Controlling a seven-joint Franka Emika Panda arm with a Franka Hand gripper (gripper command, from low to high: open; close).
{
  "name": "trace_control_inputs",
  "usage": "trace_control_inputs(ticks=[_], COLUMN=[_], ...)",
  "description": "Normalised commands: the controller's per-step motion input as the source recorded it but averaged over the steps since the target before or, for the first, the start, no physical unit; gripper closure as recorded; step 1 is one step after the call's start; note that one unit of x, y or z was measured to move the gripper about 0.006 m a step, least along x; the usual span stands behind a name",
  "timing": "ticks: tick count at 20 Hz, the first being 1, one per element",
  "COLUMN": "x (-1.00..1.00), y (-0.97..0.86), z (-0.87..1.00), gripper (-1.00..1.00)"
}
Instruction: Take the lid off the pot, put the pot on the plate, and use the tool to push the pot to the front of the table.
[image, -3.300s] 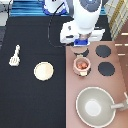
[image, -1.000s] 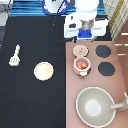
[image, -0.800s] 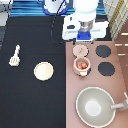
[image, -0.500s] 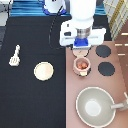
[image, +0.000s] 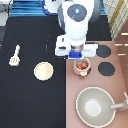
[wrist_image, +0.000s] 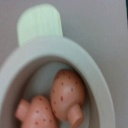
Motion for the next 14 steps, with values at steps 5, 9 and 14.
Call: trace_control_inputs(ticks=[5,9,14], x=[0.04,0.16,0.21], y=[-0.09,-0.13,-0.08], z=[-0.47,-0.18,0.00], gripper=[-1.00,1.00,1.00])
